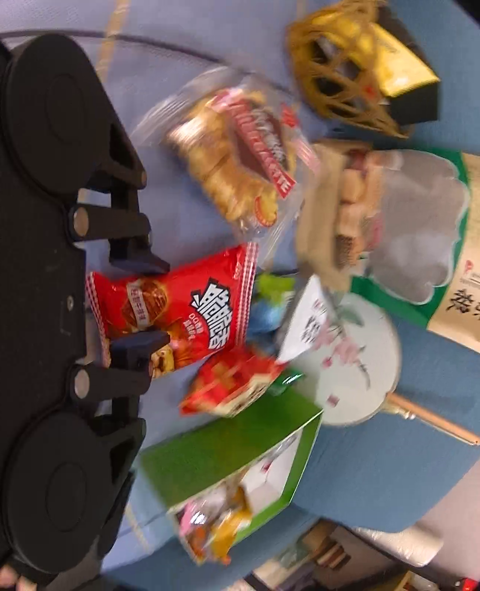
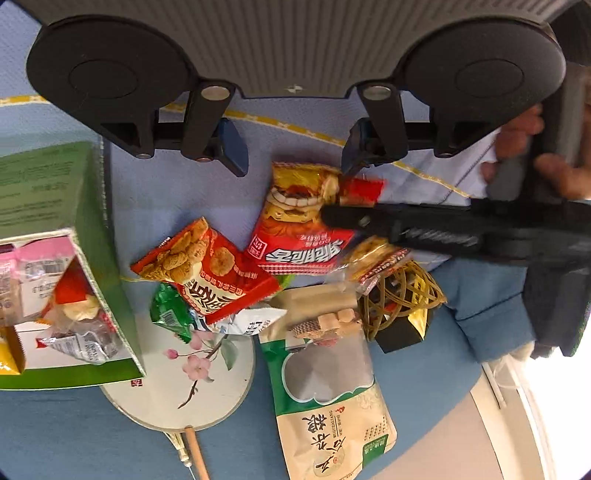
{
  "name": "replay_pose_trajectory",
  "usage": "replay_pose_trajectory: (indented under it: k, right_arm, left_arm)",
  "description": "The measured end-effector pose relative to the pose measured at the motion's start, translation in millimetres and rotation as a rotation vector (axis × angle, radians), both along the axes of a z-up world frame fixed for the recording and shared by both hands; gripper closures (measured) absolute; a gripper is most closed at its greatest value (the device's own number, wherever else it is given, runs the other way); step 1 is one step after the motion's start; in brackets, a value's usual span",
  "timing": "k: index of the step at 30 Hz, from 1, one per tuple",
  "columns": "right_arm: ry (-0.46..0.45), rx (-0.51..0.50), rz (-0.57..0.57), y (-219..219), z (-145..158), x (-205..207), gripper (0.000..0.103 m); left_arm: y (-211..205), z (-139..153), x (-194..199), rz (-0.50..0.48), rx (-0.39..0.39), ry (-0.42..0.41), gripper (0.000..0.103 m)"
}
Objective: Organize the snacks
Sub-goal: 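Grasp the red chip packet with the left gripper, then carry the red chip packet into the green box and open the left gripper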
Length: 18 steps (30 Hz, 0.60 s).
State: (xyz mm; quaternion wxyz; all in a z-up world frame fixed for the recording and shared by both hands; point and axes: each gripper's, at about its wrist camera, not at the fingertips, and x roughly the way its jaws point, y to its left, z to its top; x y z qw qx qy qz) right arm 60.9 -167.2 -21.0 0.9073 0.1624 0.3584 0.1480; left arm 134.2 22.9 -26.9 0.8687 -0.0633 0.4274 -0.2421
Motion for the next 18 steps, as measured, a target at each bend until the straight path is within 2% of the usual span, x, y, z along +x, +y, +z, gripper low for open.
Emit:
replay_pose_trajectory:
  k: [3,4,5,6,8,13,14,16,17,18]
  right_arm:
    - [0.004,0.02,0.015,1.1,0.1,-5.1,0.008]
    - [0.003,0.017,0.019,2.3,0.3,-4.8,0.008]
    - [0.0,0.014,0.027,3.6,0.3,-4.2,0.008]
    - [0.0,0.016,0.03,4.4,-0.1,-3.5,0.008]
    - [0.002,0.022,0.027,5.0,-0.8,-1.8,0.008]
    - [0.002,0.002,0.041,7.4,-0.2,2.1,0.011]
    - [0.002,-0.009,0.052,8.5,-0.9,4.2,0.011]
    - [0.006,-0.016,0.069,9.2,-2.2,8.4,0.014]
    - [0.009,-0.005,0.082,8.5,-2.0,9.3,0.026]
    - [0.011,0.004,0.082,7.5,-0.9,8.8,0.03]
  left_arm:
    - [4.7,2.4,-21.3,-0.039,-0.002,0.003,0.05]
    - [5.6,4.6,-25.6,-0.036,0.005,-0.007,0.046]
    - [7.2,7.2,-28.3,-0.019,0.013,-0.022,0.03]
    - [9.1,10.0,-30.5,-0.002,0.01,-0.037,0.008]
    - [10.6,13.2,-27.1,0.023,-0.01,-0.044,0.003]
    - [0.2,3.6,-12.8,0.013,-0.019,0.02,0.004]
    - [-0.5,0.2,-11.1,0.017,-0.009,0.03,0.01]
    - [-2.0,-4.1,-8.9,0.028,-0.018,0.035,0.016]
    - [-2.1,-3.7,-9.3,0.022,-0.031,0.048,0.037]
    - [-4.0,-1.0,-10.1,0.037,-0.024,0.056,0.037]
